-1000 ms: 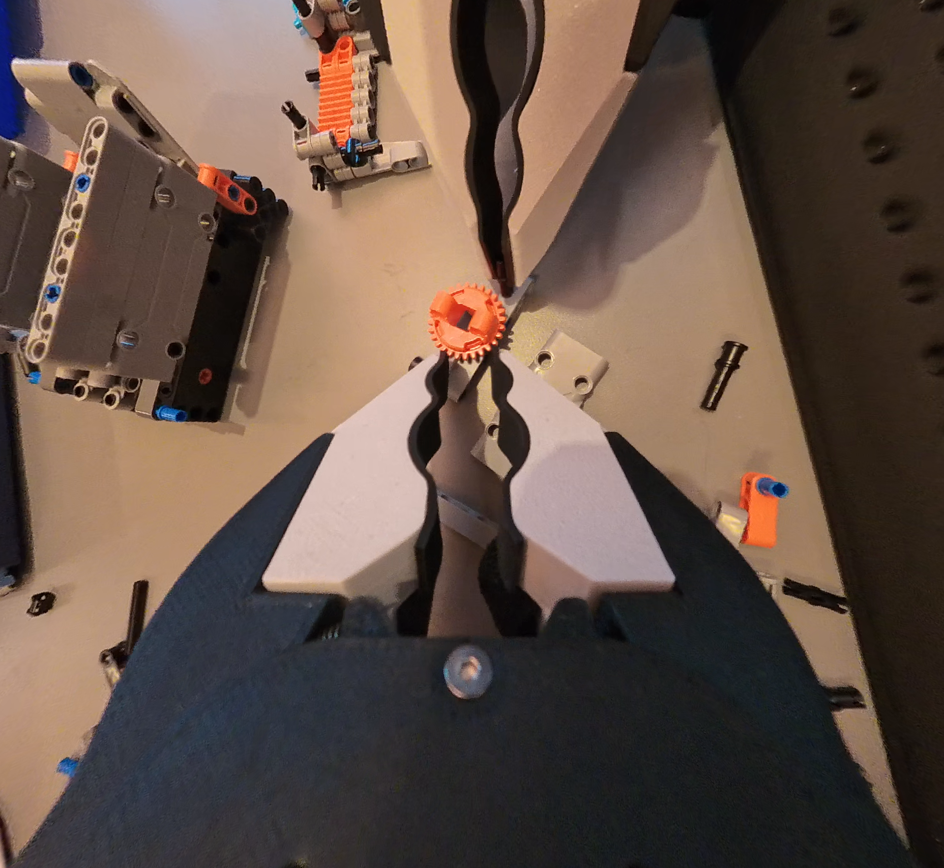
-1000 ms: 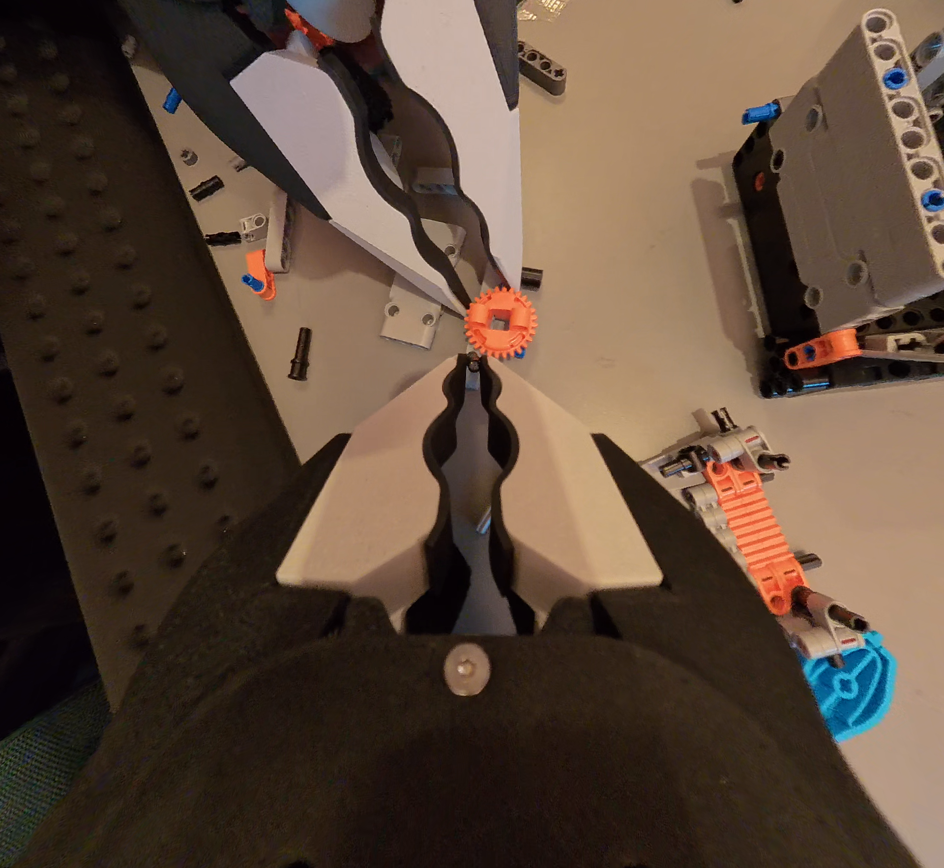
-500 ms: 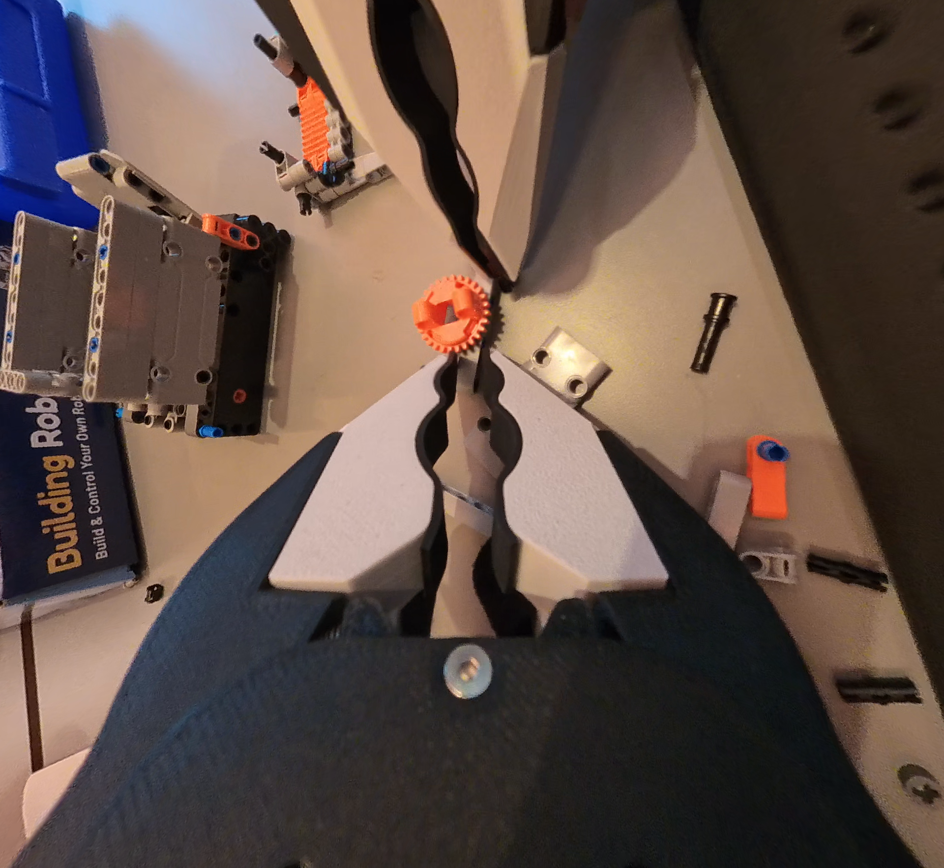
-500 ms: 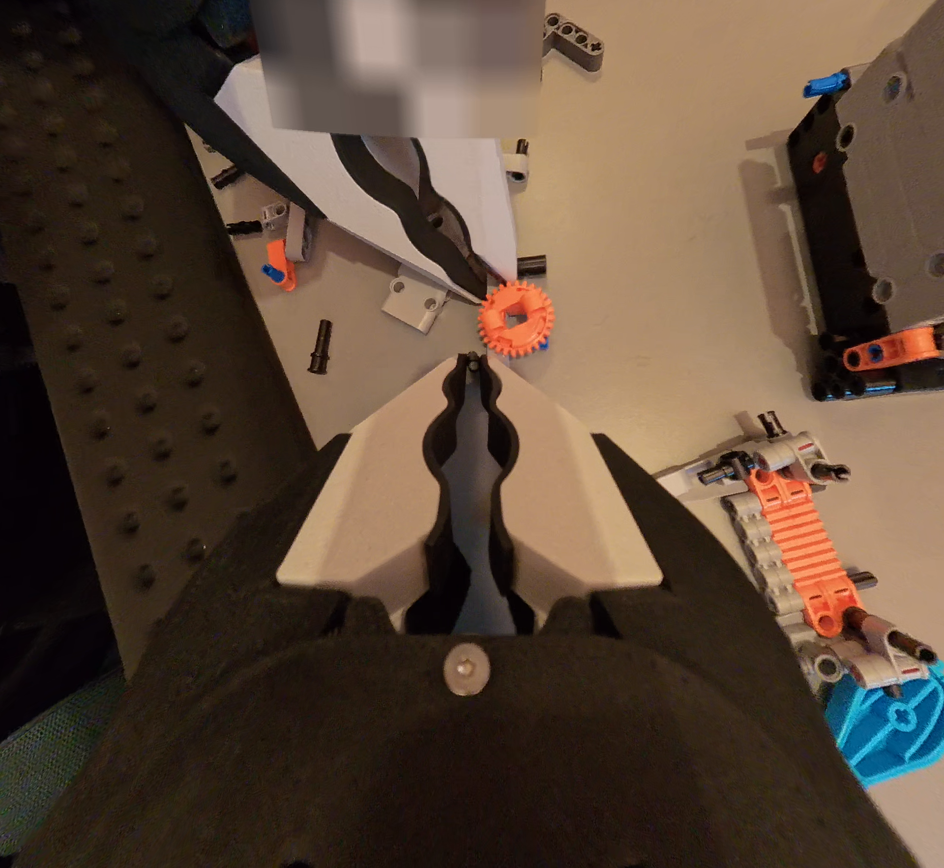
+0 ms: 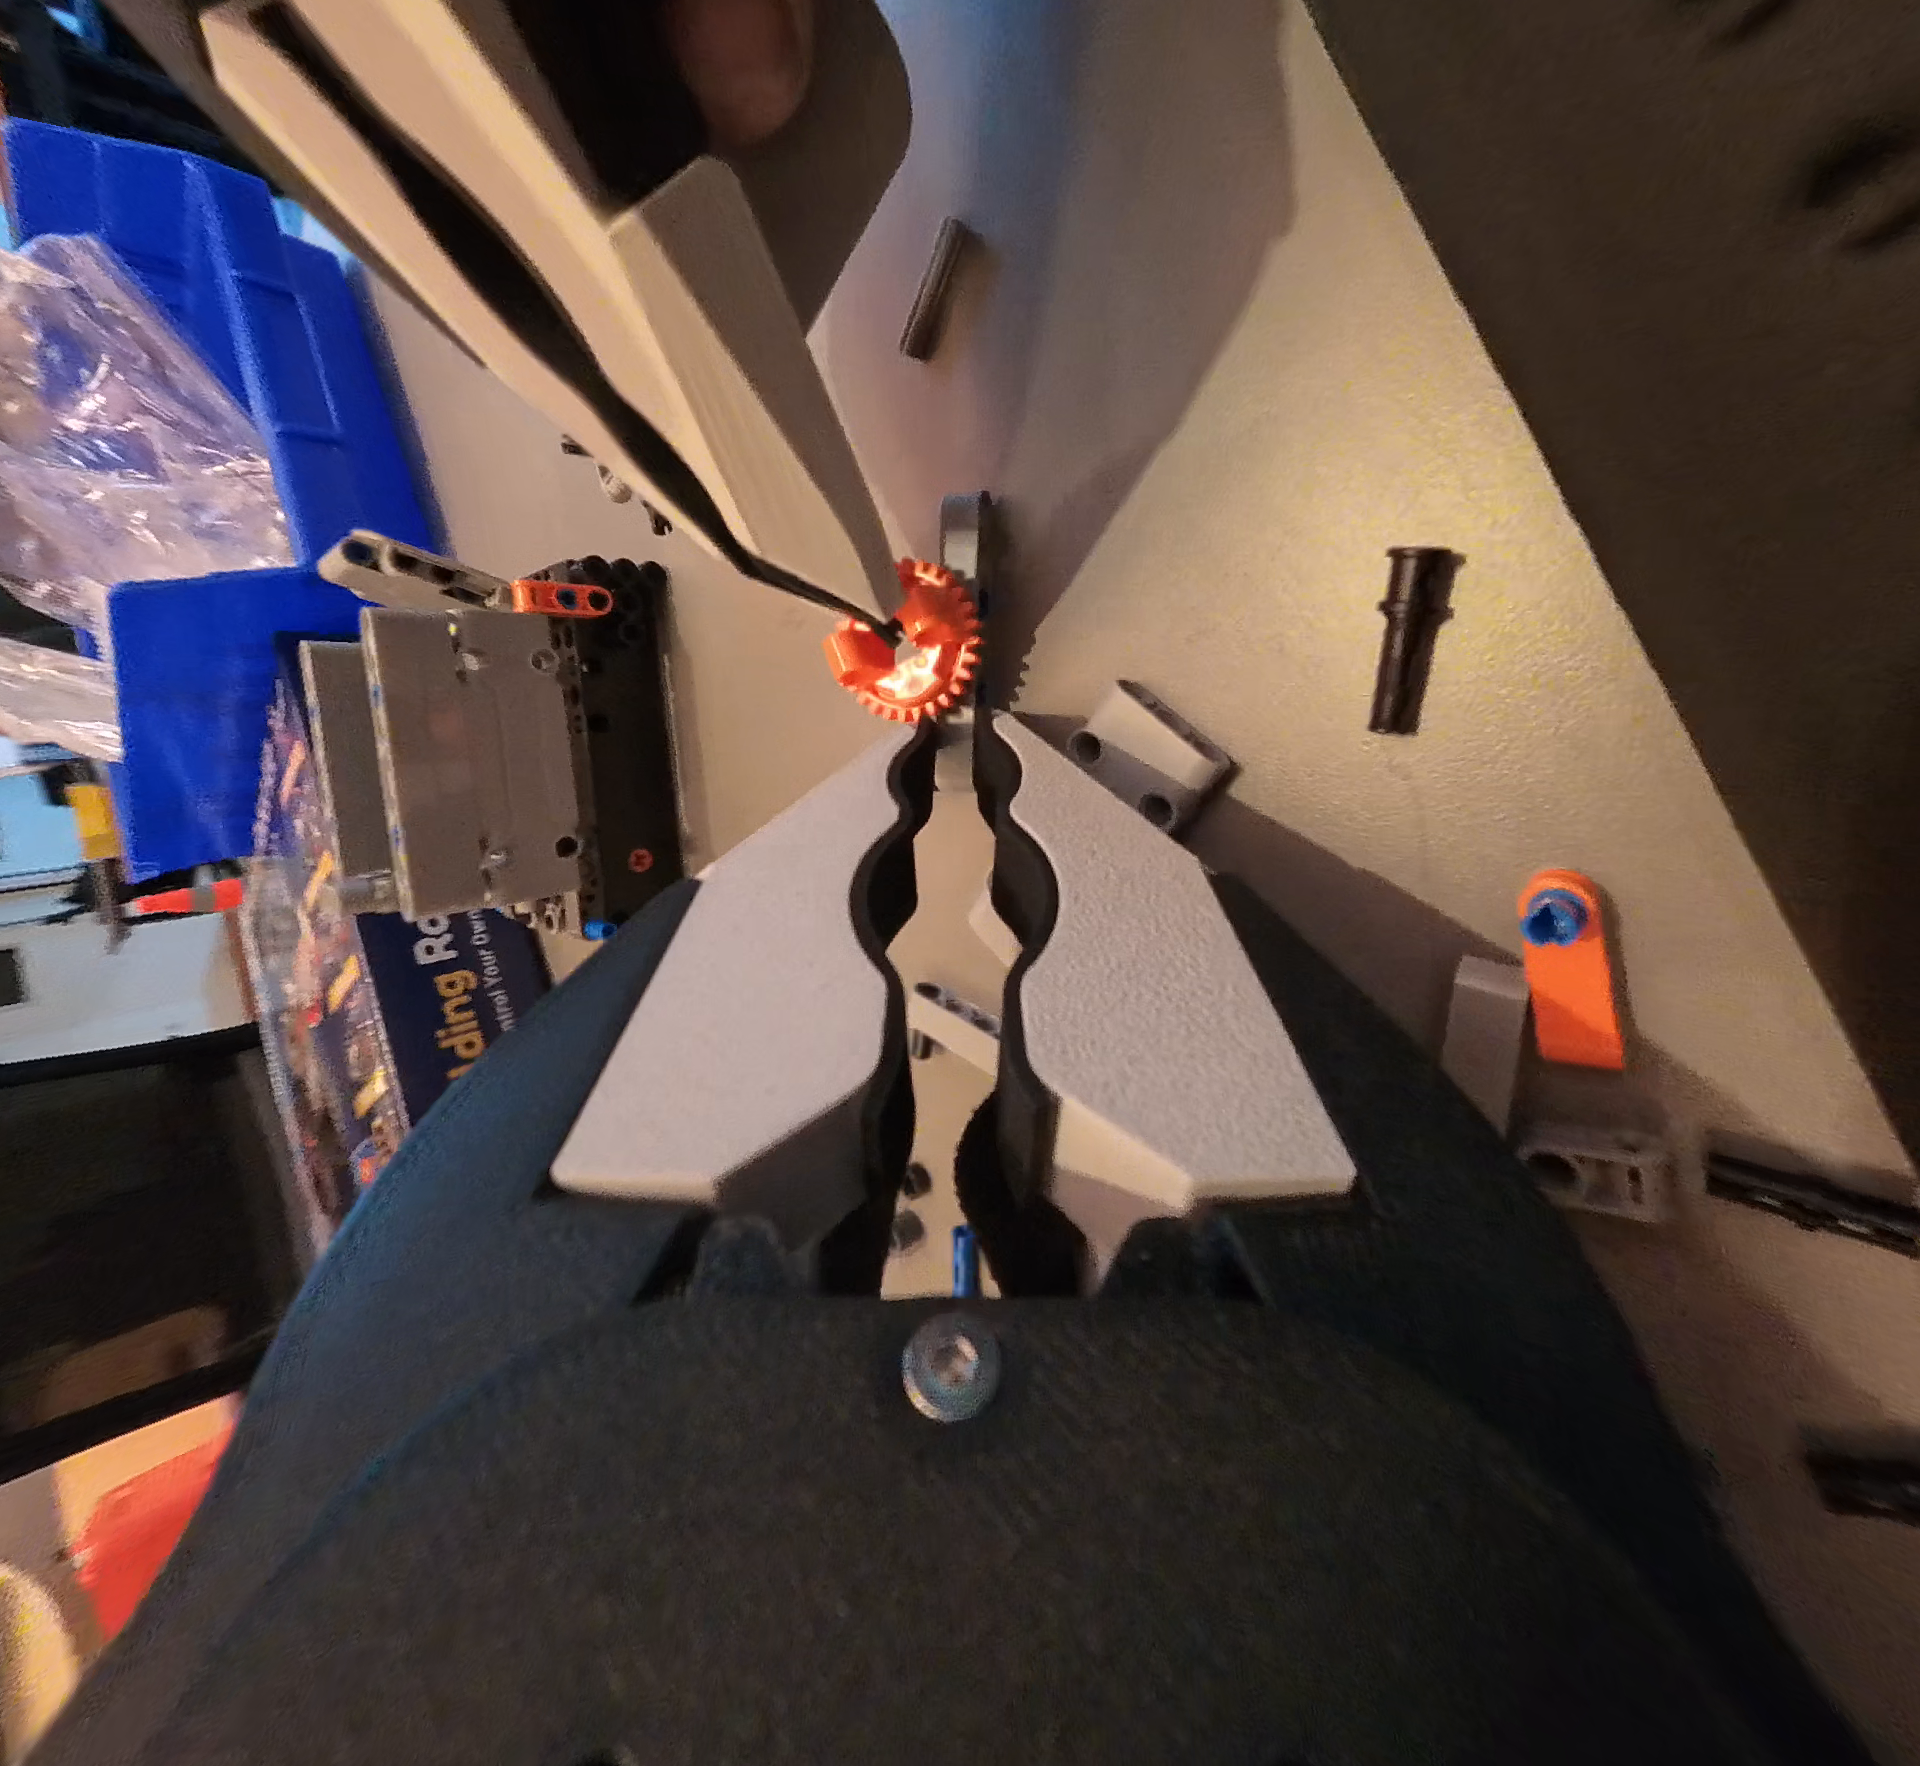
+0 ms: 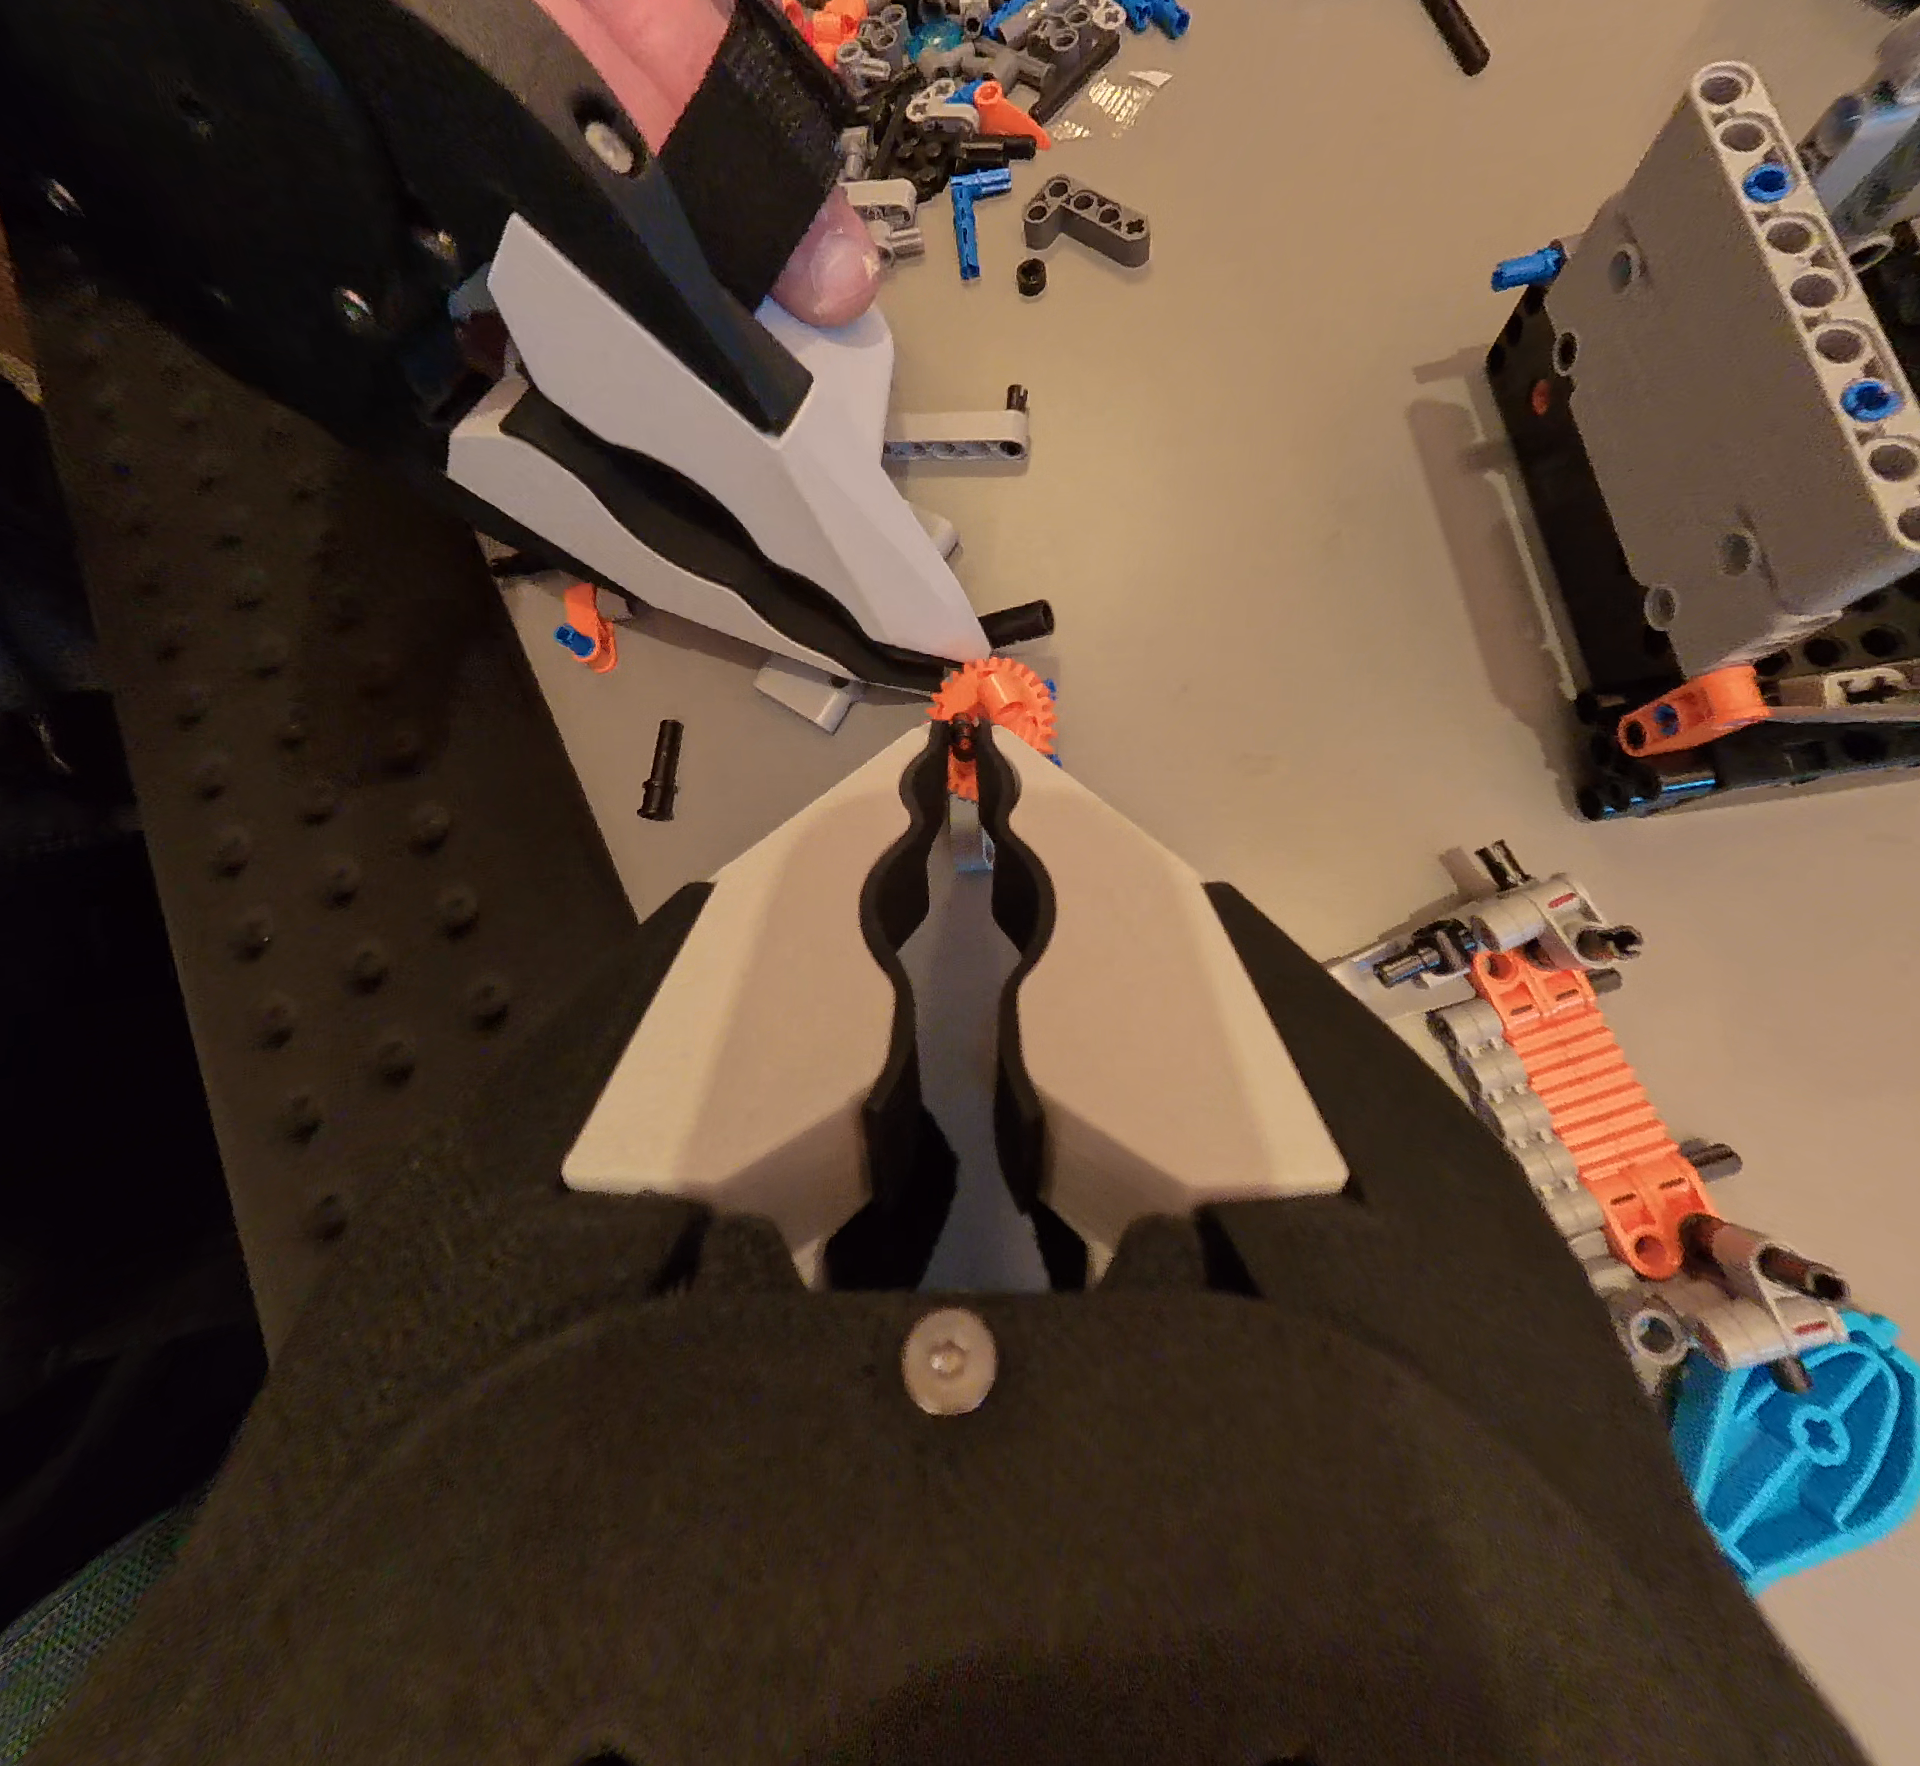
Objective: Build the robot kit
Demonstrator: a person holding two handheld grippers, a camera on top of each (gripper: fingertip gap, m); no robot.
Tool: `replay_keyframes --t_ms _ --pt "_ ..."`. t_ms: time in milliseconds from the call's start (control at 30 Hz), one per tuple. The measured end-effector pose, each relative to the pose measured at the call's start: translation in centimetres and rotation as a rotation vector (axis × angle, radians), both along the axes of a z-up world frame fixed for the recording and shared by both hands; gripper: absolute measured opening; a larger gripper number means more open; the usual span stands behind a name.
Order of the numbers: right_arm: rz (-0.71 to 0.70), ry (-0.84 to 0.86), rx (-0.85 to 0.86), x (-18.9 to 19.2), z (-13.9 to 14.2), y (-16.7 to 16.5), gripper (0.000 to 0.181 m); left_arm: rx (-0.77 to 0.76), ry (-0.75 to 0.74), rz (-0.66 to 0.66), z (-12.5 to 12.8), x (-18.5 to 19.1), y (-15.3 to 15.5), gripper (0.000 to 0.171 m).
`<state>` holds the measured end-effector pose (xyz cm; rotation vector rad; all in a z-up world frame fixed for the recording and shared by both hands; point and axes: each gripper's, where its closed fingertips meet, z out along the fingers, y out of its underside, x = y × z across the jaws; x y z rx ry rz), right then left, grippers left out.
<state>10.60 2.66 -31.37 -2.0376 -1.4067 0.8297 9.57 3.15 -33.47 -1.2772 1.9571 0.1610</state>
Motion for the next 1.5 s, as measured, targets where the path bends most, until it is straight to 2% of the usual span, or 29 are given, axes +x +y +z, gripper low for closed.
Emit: replay_keyframes --t_ms 300,467,633,833,900,967,1067,1133,1333,1400,1500 --pt "0.015 -0.028 0.121 -0.5 -0.1 -1.0 0.003 0.084 0.035 0.008 0.1 -0.3 0.2 0.007" --pt "0.022 -0.073 0.212 -1.0 -0.4 -1.4 0.002 0.010 0.013 0.022 0.0 -0.7 -0.1 0.008" --pt "0.055 -0.142 0.229 -1.4 -2.1 -2.3 0.003 -0.020 0.005 0.052 0.2 -1.7 0.1 0.015" --pt "0.041 -0.071 0.202 -0.6 -0.2 -2.3 0.003 -0.097 -0.038 0.058 1.2 -2.5 0.0 0.019" --pt "0.017 -0.068 0.195 0.6 0.5 -1.7 0.003 -0.150 -0.083 0.064 2.1 -2.4 0.1 0.022" --pt "0.002 -0.075 0.181 1.7 0.7 -1.1 0.003 -0.242 -0.123 0.084 2.5 -1.9 0.3 0.036" --pt "0.021 -0.113 0.157 2.2 0.1 -0.6 0.003 -0.399 -0.145 0.117 2.1 -1.1 0.7 0.050" --pt "0.048 -0.127 0.149 1.9 -0.2 -0.5 0.002 -0.492 -0.144 0.131 1.4 -0.6 0.7 0.053" --pt "0.106 -0.157 0.113 1.7 -1.0 -0.4 0.002 -0.658 -0.140 0.136 -0.1 0.8 -0.3 0.048" --pt "0.117 -0.177 0.110 1.7 -1.3 -0.5 0.002 -0.691 -0.143 0.133 -0.3 1.0 -0.5 0.036" --pt "0.121 -0.193 0.112 1.9 -1.5 -0.4 0.002 -0.733 -0.142 0.131 -0.5 1.1 -0.8 0.032"
